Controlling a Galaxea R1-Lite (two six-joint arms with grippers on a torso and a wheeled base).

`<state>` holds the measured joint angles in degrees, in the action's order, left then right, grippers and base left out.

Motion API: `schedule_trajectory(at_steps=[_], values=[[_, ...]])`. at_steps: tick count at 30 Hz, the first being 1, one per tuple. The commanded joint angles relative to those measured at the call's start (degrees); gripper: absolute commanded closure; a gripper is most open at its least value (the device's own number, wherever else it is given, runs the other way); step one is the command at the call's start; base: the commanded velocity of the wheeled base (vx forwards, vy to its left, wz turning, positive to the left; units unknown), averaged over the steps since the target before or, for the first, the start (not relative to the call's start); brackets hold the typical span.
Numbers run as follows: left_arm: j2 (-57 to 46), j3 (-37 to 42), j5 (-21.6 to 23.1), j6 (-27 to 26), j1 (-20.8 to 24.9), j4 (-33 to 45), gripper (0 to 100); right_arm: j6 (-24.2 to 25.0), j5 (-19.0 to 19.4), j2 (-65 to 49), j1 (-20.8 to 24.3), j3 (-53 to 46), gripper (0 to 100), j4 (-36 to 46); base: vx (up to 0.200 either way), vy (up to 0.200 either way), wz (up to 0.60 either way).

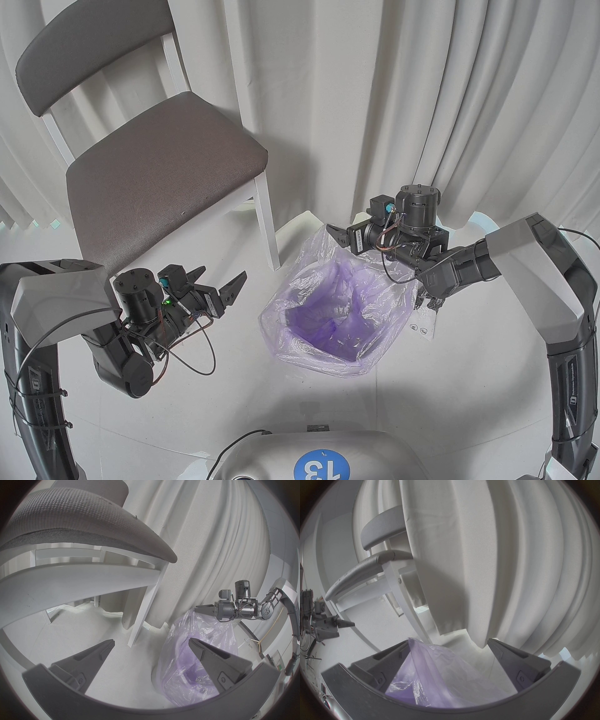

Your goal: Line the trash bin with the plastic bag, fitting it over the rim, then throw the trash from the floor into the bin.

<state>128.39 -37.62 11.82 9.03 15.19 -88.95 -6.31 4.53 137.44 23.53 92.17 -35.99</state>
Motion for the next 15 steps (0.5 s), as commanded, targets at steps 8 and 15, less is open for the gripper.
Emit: schedule_trajectory(at_steps=[8, 15], values=[[-0.86, 0.18, -0.57, -0.07, 2.48, -0.96, 0, -0.63, -3.83, -11.75, -0.06, -0.06, 0, 12.08, 0.0, 0.0, 0.0], [-0.95, -2.19, -0.49, -0.42, 3.44, 0.62, 0, -2.21, -6.73, -20.89, -0.76, -4.63, 0, 29.48, 0.0, 0.0, 0.0]])
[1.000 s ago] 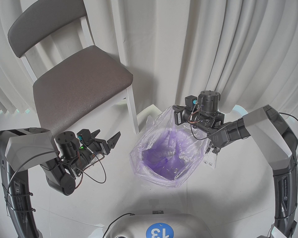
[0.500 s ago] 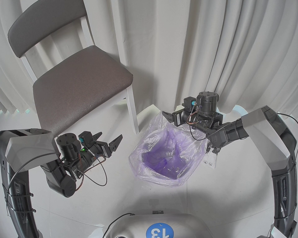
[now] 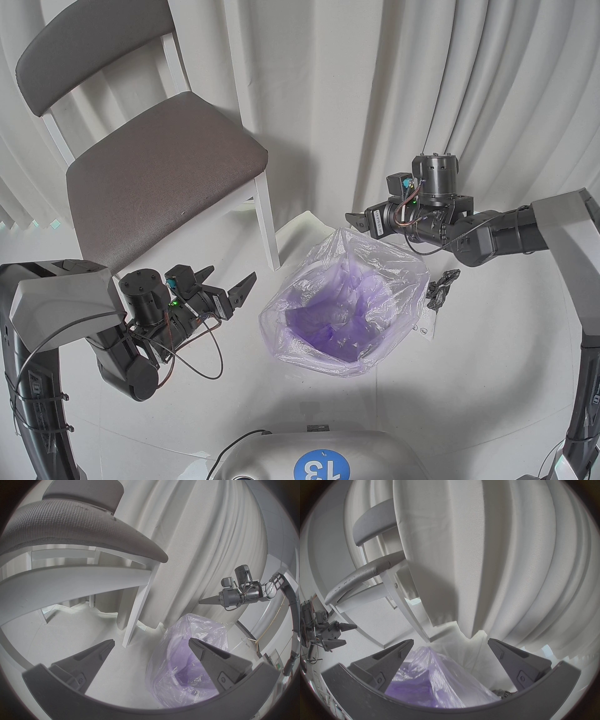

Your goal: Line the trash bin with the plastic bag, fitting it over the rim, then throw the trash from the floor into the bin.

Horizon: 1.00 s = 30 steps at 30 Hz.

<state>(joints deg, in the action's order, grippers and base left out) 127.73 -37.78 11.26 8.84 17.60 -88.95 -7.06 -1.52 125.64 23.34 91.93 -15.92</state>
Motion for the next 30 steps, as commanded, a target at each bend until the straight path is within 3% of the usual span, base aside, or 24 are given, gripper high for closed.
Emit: schedule_trajectory(at_steps=[1, 4, 7, 12, 15, 21, 25, 30], values=[[-0.29, -3.35, 0.07, -0.4, 1.29, 1.86, 0, -2.17, -0.67, -10.85, -0.67, -5.97, 0, 12.58, 0.0, 0.0, 0.0], [-1.52, -7.92, 0.25, -1.89, 2.0, 9.33, 0, -2.87, -1.55, -13.58, -0.76, -10.72, 0, 16.54, 0.0, 0.0, 0.0], [-2.58, -15.31, 0.51, -2.33, 3.67, 20.14, 0, -3.49, -4.72, -15.77, -0.67, -17.49, 0, 13.2, 0.0, 0.0, 0.0], [-1.7, -24.54, 0.69, -2.6, 6.3, 30.95, 0, -6.04, -5.86, -18.06, -0.76, -25.13, 0, 9.42, 0.0, 0.0, 0.0], [2.96, -34.82, 0.78, -4.97, 8.94, 41.32, 0, -8.15, -8.06, -19.29, -1.46, -30.93, 0, 8.89, 0.0, 0.0, 0.0], [10.78, -45.19, 0.78, -10.95, 10.43, 46.77, 0, -10.34, -8.76, -18.5, -2.69, -34.8, 0, 8.8, 0.0, 0.0, 0.0], [12.19, -48.53, 0.78, -11.3, 10.61, 49.14, 0, -12.19, -9.11, -13.84, -4.01, -31.64, 0, 8.71, 0.0, 0.0, 0.0], [13.77, -51.61, 0.78, -11.3, 10.61, 50.19, 0, -11.93, -12.71, -6.9, -4.8, -25.57, 0, 5.37, 0.0, 0.0, 0.0]])
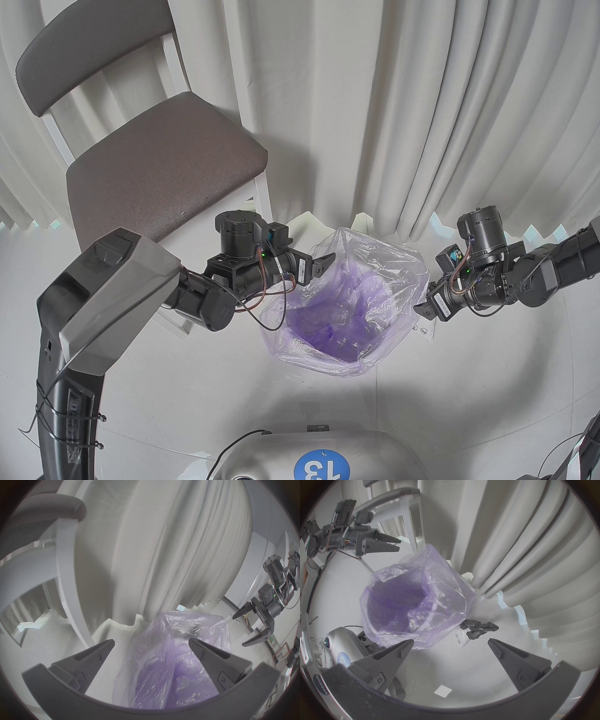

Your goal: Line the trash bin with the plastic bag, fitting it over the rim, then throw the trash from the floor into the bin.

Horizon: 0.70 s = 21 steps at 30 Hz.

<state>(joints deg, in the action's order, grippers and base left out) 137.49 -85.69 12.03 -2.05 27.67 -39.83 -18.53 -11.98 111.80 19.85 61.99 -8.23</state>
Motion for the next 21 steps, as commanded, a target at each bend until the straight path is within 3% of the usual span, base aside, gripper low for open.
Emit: schedule_trajectory(at_steps=[1, 12, 21], values=[[3.93, -3.78, 0.01, -0.15, 0.28, 0.98, 0, -0.45, -3.13, 9.58, -1.57, 6.04, 0, -4.95, 0.0, 0.0, 0.0], [-1.52, 3.6, 0.01, 0.55, -1.66, -2.54, 0, 0.16, -7.97, 25.05, -0.69, 20.01, 0, -20.42, 0.0, 0.0, 0.0], [-3.72, 6.76, -0.08, 0.55, -2.36, -4.65, 0, 8.95, -7.62, 29.97, 3.27, 31.79, 0, -22.36, 0.0, 0.0, 0.0]])
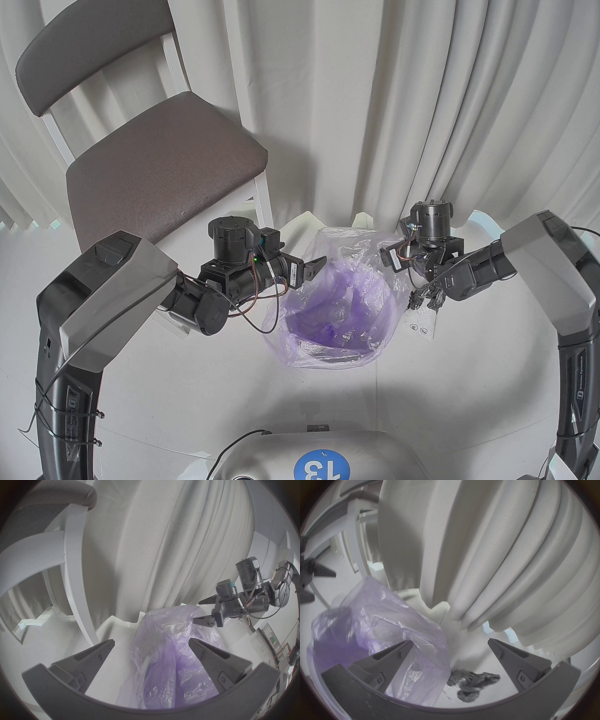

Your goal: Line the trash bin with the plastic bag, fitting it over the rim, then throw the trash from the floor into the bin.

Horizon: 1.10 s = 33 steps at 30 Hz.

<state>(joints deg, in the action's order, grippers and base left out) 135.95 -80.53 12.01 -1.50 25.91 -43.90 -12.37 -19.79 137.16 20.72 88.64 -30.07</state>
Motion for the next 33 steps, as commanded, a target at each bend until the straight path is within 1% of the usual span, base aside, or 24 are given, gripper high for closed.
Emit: schedule_trajectory(at_steps=[1, 4, 6, 10, 11, 14, 15, 16, 20, 23, 28, 29, 33], values=[[-2.18, 1.52, -0.05, -0.08, -0.59, -0.49, 0, 2.97, 0.27, 4.08, 2.65, 4.79, 0, -0.25, 0.0, 0.0, 0.0], [-2.0, 1.25, -0.05, -0.08, -0.42, -0.31, 0, 2.97, 0.27, 3.82, 2.65, 3.21, 0, -0.07, 0.0, 0.0, 0.0], [-0.51, -0.33, -0.32, -0.26, -0.15, 0.3, 0, 2.18, 0.36, 1.18, 1.78, -1.71, 0, 0.1, 0.0, 0.0, 0.0], [2.74, -4.81, -1.2, -0.96, -0.24, 2.06, 0, 0.95, 0.54, -3.65, -0.42, -8.22, 0, -0.34, 0.0, 0.0, 0.0], [3.01, -5.69, -1.81, -0.96, -0.33, 3.47, 0, 0.77, 1.15, -5.58, -0.77, -9.62, 0, -0.34, 0.0, 0.0, 0.0], [3.36, -7.97, -3.22, -0.96, -0.42, 7.42, 0, 0.42, 4.93, -10.07, -1.56, -13.05, 0, 0.19, 0.0, 0.0, 0.0], [3.36, -7.97, -3.22, -0.96, -0.42, 7.42, 0, 0.42, 4.93, -10.07, -1.56, -13.05, 0, 0.19, 0.0, 0.0, 0.0], [4.15, -9.38, -3.31, -1.05, -0.68, 8.57, 0, 0.24, 5.9, -11.56, -2.09, -13.93, 0, 0.98, 0.0, 0.0, 0.0], [5.99, -12.81, -3.39, -1.14, -0.86, 9.8, 0, -0.02, 5.9, -11.56, -3.15, -13.67, 0, 2.83, 0.0, 0.0, 0.0], [7.14, -16.24, -3.39, -1.14, -1.47, 13.31, 0, -0.19, 5.9, -11.3, -3.41, -14.46, 0, 2.92, 0.0, 0.0, 0.0], [10.3, -22.3, -3.39, -1.14, -2.17, 16.39, 0, -0.19, 5.9, -10.15, -3.67, -14.81, 0, 2.83, 0.0, 0.0, 0.0], [11.44, -24.94, -3.39, -1.4, -2.35, 17.97, 0, -0.19, 5.9, -9.28, -3.67, -14.72, 0, 2.83, 0.0, 0.0, 0.0], [13.99, -29.24, -3.48, -1.66, -2.44, 20.7, 0, -0.02, 5.9, -7.34, -4.2, -14.11, 0, 2.56, 0.0, 0.0, 0.0]])
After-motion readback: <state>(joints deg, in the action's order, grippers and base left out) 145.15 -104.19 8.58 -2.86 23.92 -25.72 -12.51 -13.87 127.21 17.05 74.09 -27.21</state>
